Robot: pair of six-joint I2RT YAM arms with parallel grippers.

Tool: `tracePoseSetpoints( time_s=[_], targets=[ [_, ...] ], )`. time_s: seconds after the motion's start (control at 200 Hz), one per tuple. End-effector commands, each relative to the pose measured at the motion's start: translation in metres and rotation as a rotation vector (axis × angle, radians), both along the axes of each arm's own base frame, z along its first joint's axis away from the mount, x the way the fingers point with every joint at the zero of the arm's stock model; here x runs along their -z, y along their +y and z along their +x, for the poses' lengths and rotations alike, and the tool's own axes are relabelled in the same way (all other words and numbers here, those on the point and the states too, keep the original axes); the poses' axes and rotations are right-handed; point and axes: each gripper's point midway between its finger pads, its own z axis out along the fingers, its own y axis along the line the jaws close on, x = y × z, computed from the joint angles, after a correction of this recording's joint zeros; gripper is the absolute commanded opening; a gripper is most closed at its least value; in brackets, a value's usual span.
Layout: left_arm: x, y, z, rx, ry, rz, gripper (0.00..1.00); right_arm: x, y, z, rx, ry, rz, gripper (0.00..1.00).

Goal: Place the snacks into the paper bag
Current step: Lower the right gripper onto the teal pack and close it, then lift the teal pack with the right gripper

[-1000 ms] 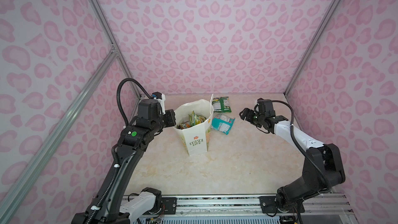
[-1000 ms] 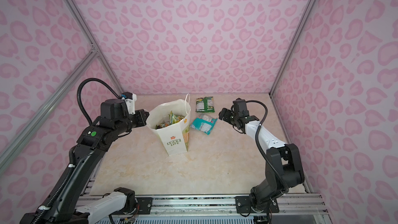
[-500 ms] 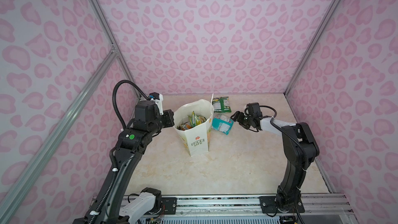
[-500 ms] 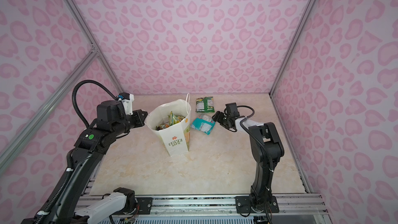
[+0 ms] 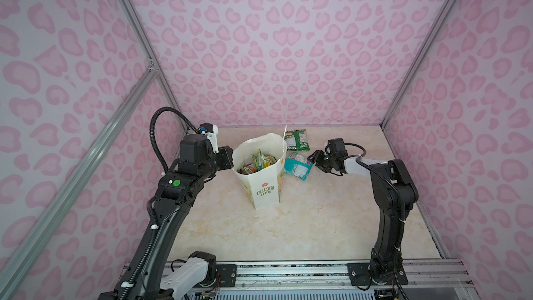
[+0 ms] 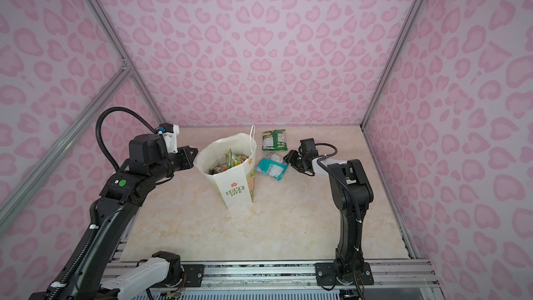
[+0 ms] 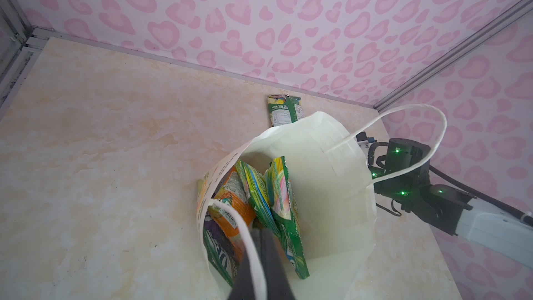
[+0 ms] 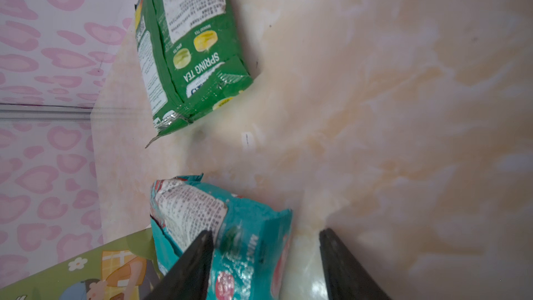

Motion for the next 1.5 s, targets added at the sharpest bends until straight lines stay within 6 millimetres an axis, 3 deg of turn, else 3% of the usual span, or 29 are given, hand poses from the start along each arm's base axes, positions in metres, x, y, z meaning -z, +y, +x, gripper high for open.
tracePoseSetpoints(
  time_s=[0.0, 0.185, 0.5, 0.595, 1.115, 1.355, 1.495],
  targets=[
    [-0.008, -0.001, 0.004, 0.003, -0.037, -0.011, 0.03, 0.008, 0.006, -0.001, -0.004, 0.015, 0.027, 0.57],
    [-0.006, 0.0, 0.004, 0.003, -0.032, -0.011, 0.03, 0.012, 0.012, -0.006, -0.011, 0.011, 0.071, 0.32],
    [-0.006, 0.0, 0.004, 0.003, -0.033, -0.009, 0.03, -0.002, 0.012, -0.012, -0.025, -0.036, 0.089, 0.04],
    [-0.005, 0.001, 0.004, -0.001, -0.031, -0.006, 0.03, -0.013, 0.011, -0.016, -0.029, -0.057, 0.097, 0.0],
    [-0.004, -0.001, 0.005, 0.009, -0.027, -0.009, 0.03, -0.115, -0.01, -0.062, -0.031, -0.226, 0.064, 0.0],
    [-0.005, -0.002, 0.004, 0.016, -0.031, -0.01, 0.03, -0.183, -0.039, -0.09, 0.03, -0.344, 0.024, 0.0],
    [-0.004, -0.002, 0.004, 0.017, -0.029, -0.008, 0.03, -0.236, -0.05, -0.109, 0.068, -0.442, 0.016, 0.0]
  ],
)
